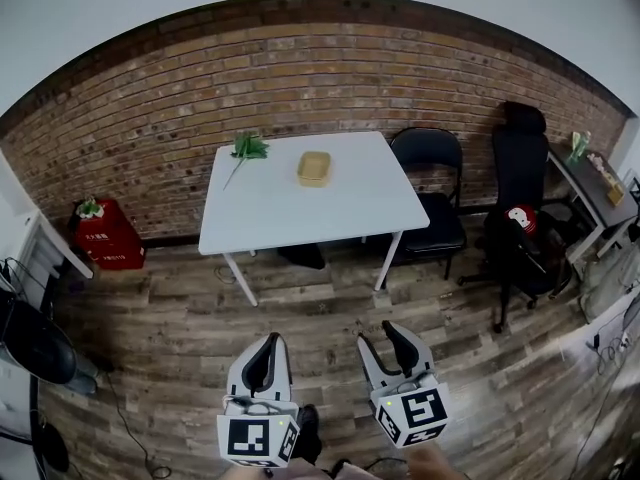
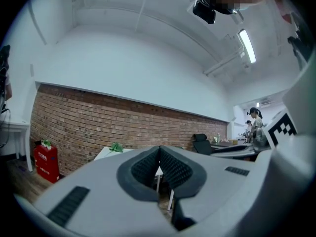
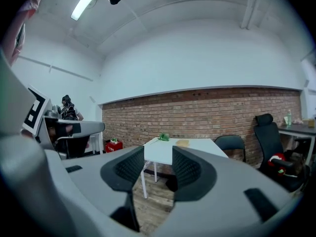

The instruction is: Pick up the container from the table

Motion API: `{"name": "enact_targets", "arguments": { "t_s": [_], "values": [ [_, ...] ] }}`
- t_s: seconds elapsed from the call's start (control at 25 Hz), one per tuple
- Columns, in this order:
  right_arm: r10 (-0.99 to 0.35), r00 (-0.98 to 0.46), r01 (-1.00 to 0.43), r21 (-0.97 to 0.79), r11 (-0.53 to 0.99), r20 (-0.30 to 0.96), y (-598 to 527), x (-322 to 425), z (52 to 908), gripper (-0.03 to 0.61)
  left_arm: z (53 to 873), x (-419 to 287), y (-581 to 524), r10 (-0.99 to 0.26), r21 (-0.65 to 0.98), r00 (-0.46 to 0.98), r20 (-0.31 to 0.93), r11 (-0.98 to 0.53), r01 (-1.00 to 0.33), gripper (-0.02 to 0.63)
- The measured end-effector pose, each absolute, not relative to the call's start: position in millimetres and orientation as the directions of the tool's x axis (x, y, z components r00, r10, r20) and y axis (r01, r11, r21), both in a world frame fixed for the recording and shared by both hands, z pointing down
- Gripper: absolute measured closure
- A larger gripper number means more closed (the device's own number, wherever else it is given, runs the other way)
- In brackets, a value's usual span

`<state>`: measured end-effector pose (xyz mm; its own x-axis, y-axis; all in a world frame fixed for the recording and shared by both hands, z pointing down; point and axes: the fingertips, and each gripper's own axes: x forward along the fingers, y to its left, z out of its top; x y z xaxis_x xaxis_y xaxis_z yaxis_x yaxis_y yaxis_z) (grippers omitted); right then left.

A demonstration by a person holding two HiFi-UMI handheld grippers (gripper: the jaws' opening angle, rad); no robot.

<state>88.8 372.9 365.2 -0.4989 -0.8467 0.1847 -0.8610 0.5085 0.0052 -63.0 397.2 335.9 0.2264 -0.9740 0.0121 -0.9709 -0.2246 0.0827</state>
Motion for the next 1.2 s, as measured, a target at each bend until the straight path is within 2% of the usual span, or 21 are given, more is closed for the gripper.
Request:
{"name": "enact_targets", "arguments": {
  "t_s": [0.48, 1.2],
  "values": [
    [-0.880, -0.453, -0.886, 0.042, 0.462, 0.141, 257, 54, 338, 0.405, 312, -103, 275, -0.961, 0.067, 0.272, -0.052, -0.275, -0.959, 0.606],
    [-0.893, -0.410, -0.907, 0.017, 0.420, 0.184, 138, 72, 371, 0.408, 359, -83, 155, -0.945, 0.072, 0.322, 0.061, -0.318, -0.945, 0.606]
  ]
}}
